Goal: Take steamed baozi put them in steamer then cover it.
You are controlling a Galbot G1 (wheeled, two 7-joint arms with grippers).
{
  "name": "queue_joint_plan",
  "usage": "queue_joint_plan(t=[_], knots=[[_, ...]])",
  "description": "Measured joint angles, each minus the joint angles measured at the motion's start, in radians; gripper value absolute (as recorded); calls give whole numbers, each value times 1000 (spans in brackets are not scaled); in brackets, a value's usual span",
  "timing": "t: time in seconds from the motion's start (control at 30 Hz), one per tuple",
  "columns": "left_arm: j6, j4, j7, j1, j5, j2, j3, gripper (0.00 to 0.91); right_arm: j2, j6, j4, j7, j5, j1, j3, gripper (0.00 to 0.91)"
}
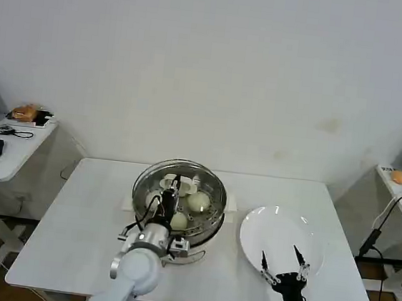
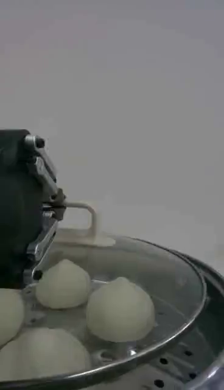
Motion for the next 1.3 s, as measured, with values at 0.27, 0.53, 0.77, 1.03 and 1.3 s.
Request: queue_joint_plan(t=[0.27,0.53,0.77,1.03,1.3], knots=[[-1,-7,9,10,6,-4,3,0,0,0,-5,0,-2,3,-3,907],[-1,-18,20,15,3,-5,2,0,1,1,-9,0,-8,3,-9,907],[-1,-29,28,17,1,-4,2,0,1,1,-11,1,-12,4,-16,907],[-3,-32,30,17,0,-7,0,725,1,2,-15,1,-15,4,-21,907],[-14,-38,24,26,4,-13,-2,907,1,3,-18,1,-18,5,-24,907]])
